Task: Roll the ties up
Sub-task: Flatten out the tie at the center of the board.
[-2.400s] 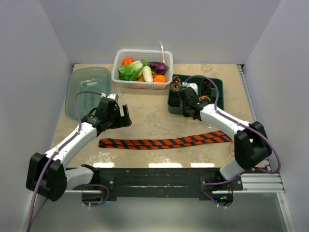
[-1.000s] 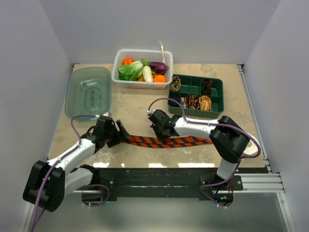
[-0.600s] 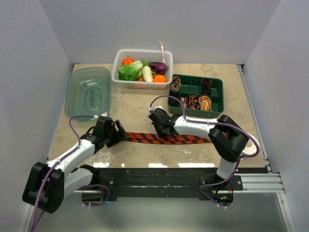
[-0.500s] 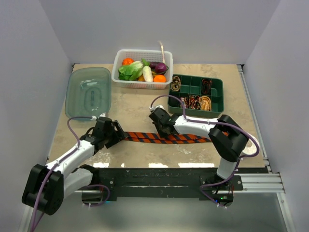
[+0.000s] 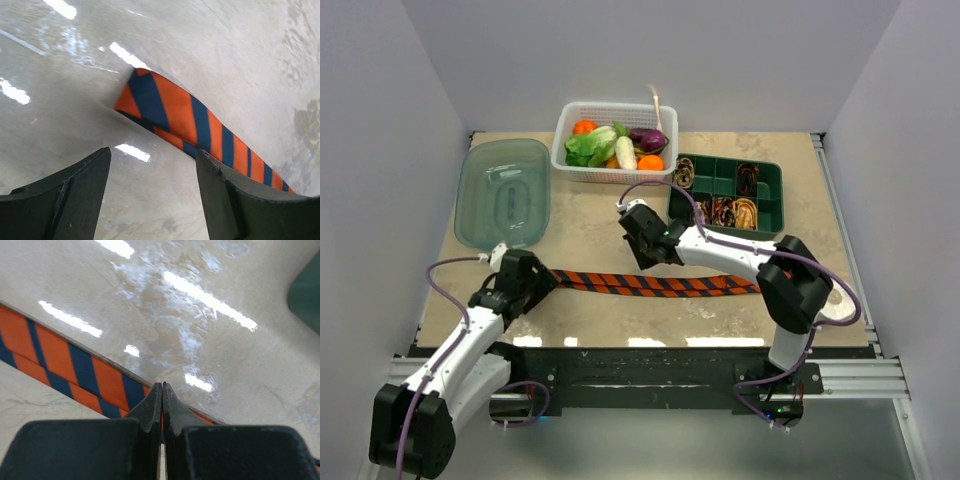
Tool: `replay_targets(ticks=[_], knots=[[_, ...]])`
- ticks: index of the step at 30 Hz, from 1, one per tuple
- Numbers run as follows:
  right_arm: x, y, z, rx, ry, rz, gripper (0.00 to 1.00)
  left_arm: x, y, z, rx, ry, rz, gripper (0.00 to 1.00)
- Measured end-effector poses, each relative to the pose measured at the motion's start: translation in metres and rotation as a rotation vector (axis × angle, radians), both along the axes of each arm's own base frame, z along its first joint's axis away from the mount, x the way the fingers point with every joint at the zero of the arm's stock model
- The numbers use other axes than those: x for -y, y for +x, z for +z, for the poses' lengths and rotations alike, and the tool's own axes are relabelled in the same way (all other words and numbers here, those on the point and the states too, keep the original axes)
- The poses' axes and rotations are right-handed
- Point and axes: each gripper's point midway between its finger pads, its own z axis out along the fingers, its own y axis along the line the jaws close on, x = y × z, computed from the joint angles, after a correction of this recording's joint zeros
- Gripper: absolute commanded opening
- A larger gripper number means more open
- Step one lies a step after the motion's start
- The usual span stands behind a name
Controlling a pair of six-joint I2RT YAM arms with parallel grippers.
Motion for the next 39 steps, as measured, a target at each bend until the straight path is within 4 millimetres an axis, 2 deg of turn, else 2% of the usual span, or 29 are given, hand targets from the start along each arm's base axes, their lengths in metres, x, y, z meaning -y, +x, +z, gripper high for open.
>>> replay_targets(ticks=[5, 9, 17, 22, 26, 28, 31, 33, 39], knots=[[-0.036, -0.002, 0.004, -0.006, 0.051, 0.074, 0.00, -0.022, -0.004, -0.013, -0.033, 0.000, 0.088, 0.73], [-0.071, -0.012, -0.004, -0.039, 0.106, 0.148, 0.00, -0.033, 0.004, -0.012, -0.003, -0.022, 0.137, 0.73], [-0.143, -0.019, -0.018, -0.065, 0.203, 0.264, 0.00, -0.036, 0.011, -0.009, 0.035, -0.023, 0.132, 0.72], [-0.180, -0.023, -0.023, -0.066, 0.252, 0.319, 0.00, -0.035, 0.019, -0.011, 0.058, -0.031, 0.125, 0.69], [-0.189, -0.032, -0.033, -0.084, 0.261, 0.337, 0.00, -0.034, 0.028, -0.011, 0.090, -0.041, 0.122, 0.63], [-0.191, -0.035, -0.038, -0.096, 0.264, 0.341, 0.00, -0.033, 0.030, -0.012, 0.097, -0.041, 0.120, 0.56], [-0.195, -0.039, -0.038, -0.095, 0.272, 0.347, 0.00, -0.033, 0.030, -0.014, 0.099, -0.040, 0.114, 0.51], [-0.196, -0.040, -0.038, -0.093, 0.274, 0.348, 0.00, -0.033, 0.030, -0.015, 0.104, -0.037, 0.110, 0.42], [-0.198, -0.044, -0.038, -0.097, 0.275, 0.348, 0.00, -0.032, 0.028, -0.018, 0.101, -0.039, 0.104, 0.39]])
